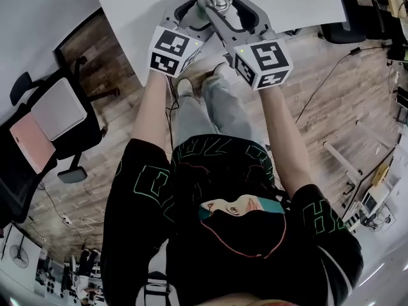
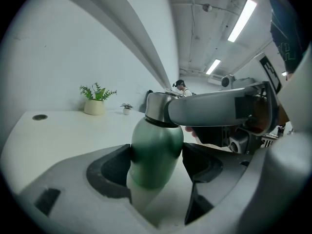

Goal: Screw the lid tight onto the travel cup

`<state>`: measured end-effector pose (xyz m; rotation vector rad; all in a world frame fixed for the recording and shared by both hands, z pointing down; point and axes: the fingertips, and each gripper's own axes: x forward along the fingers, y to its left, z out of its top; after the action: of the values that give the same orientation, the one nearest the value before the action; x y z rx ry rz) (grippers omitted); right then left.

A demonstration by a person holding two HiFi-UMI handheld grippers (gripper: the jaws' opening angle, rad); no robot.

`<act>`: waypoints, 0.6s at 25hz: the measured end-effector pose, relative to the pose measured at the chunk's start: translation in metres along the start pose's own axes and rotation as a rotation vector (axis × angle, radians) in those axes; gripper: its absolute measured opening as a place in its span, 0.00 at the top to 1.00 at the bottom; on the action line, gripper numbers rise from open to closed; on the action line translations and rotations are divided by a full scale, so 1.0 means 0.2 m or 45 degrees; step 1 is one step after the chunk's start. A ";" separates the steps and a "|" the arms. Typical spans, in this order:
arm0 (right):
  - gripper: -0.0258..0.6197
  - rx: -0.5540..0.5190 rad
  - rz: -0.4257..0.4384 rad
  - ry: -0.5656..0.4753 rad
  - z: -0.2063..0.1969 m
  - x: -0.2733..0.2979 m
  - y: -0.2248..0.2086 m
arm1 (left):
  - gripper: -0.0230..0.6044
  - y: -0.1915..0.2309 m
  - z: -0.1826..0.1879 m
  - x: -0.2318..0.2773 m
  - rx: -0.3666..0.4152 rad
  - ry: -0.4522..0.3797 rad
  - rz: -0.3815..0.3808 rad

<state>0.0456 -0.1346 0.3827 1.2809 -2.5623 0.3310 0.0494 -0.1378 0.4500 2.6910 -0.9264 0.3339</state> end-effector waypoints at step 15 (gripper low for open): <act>0.60 0.081 -0.164 0.022 -0.02 0.00 -0.01 | 0.42 0.00 -0.01 0.01 0.004 0.034 0.023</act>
<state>0.0486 -0.1344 0.3854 1.4507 -2.4585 0.3990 0.0512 -0.1374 0.4522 2.6756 -0.9437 0.3744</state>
